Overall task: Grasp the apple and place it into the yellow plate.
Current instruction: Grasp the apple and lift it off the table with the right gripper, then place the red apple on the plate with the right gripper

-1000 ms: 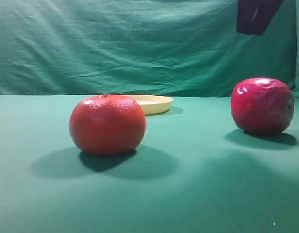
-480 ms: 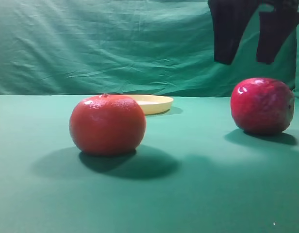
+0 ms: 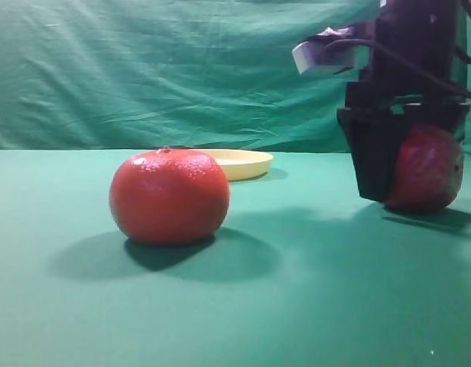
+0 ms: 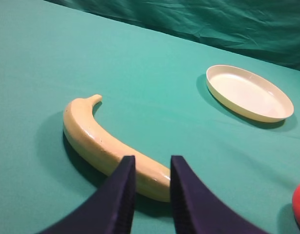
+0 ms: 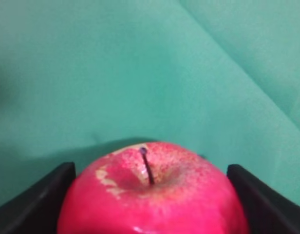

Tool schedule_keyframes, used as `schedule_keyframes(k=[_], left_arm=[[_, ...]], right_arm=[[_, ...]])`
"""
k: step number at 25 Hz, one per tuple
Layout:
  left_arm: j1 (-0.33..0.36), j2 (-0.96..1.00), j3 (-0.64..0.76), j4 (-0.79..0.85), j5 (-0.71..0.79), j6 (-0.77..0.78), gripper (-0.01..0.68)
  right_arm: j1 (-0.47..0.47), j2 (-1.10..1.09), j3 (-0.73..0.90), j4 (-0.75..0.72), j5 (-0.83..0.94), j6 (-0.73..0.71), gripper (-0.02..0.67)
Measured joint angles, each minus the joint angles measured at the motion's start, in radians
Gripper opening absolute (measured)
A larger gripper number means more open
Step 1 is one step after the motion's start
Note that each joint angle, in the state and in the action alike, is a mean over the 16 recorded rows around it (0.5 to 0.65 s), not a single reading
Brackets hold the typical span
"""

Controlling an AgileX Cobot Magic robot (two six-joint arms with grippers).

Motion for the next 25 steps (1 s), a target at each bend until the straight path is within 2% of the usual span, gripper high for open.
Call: schedule_keyframes(k=[6, 11, 17, 25], left_arm=[[0.000, 0.000, 0.000, 0.000, 0.000, 0.000, 0.157], [0.000, 0.000, 0.000, 0.000, 0.000, 0.000, 0.157], [0.000, 0.000, 0.000, 0.000, 0.000, 0.000, 0.157], [0.000, 0.000, 0.000, 0.000, 0.000, 0.000, 0.157]], right_arm=[[0.000, 0.008, -0.150, 0.031, 0.047, 0.000, 0.531], [0.001, 0.016, -0.307, 0.132, 0.011, -0.001, 0.529], [0.019, 0.055, -0.443, 0.299, -0.169, -0.027, 0.529], [0.071, 0.171, -0.473, 0.448, -0.488, -0.121, 0.529]])
